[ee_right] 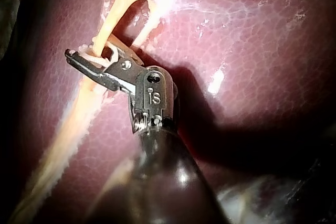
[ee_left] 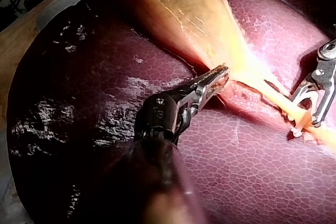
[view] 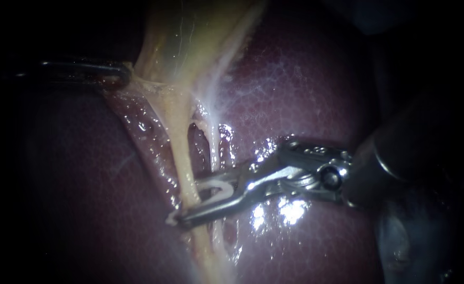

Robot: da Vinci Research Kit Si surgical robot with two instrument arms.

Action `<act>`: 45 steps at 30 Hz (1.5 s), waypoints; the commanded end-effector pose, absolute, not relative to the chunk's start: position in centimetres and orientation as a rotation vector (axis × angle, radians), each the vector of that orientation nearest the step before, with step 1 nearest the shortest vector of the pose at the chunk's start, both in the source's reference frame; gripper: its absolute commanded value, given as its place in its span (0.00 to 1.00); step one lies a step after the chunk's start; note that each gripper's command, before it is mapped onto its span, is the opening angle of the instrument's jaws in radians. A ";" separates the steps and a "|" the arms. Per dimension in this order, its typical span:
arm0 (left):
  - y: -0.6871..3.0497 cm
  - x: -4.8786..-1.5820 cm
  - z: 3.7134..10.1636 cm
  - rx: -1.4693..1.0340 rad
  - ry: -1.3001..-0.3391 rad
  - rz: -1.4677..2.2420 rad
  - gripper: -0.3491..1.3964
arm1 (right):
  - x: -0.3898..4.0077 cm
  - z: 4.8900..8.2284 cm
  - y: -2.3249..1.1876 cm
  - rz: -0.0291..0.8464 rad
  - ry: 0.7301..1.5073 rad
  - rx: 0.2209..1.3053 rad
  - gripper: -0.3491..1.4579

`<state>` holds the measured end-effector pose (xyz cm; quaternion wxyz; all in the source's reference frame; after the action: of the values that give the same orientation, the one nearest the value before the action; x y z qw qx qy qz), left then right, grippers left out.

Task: Clipping second clip left tube

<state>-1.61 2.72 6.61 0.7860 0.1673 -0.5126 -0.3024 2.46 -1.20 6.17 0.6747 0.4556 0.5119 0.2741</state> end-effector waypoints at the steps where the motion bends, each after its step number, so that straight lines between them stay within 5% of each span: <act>1: 2.72 -1.61 6.61 0.360 -1.105 -0.653 0.00 | 2.50 6.20 -1.21 0.625 1.158 1.032 0.47; 20: 2.72 -1.62 6.61 0.360 -1.105 -0.653 0.00 | 2.68 6.25 -1.22 0.670 1.228 1.130 0.47; 33: 2.72 -1.61 6.62 0.360 -1.105 -0.652 0.00 | 2.63 5.65 -1.27 0.663 1.332 1.215 0.46; 45: 2.72 -1.61 6.63 0.360 -1.105 -0.652 0.00 | 2.56 5.67 -1.27 0.656 1.331 1.221 0.41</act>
<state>-1.61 2.72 6.63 0.7861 0.1671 -0.5124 -0.3026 2.54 -1.26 5.67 0.5728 0.5209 0.5678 0.2795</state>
